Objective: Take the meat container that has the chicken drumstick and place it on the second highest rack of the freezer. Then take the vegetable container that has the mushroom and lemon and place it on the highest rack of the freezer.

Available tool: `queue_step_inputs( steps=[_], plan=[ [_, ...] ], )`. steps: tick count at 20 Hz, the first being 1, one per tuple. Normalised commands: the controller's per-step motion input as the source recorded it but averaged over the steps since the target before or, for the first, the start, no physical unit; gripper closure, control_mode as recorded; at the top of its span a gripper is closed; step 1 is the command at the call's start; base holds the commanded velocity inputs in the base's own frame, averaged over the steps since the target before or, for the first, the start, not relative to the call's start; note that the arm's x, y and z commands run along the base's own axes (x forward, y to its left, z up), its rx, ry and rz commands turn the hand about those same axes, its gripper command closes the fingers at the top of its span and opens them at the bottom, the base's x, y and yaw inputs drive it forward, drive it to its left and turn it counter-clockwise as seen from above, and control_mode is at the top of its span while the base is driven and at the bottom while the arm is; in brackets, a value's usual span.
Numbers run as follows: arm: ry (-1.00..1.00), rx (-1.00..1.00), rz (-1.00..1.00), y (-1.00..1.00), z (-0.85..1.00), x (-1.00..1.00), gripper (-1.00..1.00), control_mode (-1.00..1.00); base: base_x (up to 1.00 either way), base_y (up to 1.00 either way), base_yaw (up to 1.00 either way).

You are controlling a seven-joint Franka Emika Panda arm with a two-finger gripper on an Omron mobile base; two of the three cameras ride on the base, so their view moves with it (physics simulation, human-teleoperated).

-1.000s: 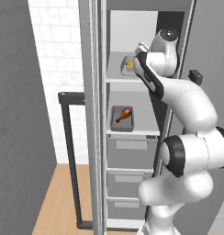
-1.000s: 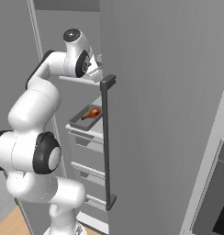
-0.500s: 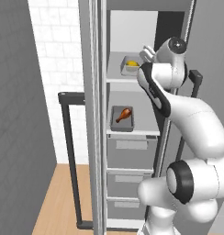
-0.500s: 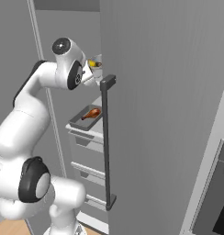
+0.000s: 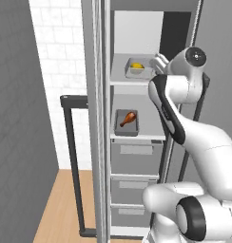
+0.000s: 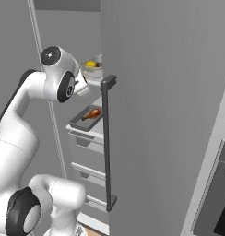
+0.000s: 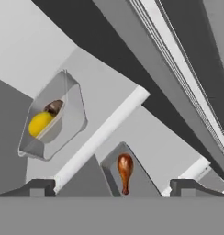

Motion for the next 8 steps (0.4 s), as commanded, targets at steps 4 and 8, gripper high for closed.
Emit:
queue_step_inputs(
  steps=[4,8],
  plan=[
    [-0.01,0.0,0.0,-0.02,0.0,-0.63,-1.0,-1.0,0.0,0.0,0.0],
    [-0.01,0.0,0.0,-0.05,0.0,-0.69,-1.0,-1.0,0.0,0.0,0.0]
  ],
)
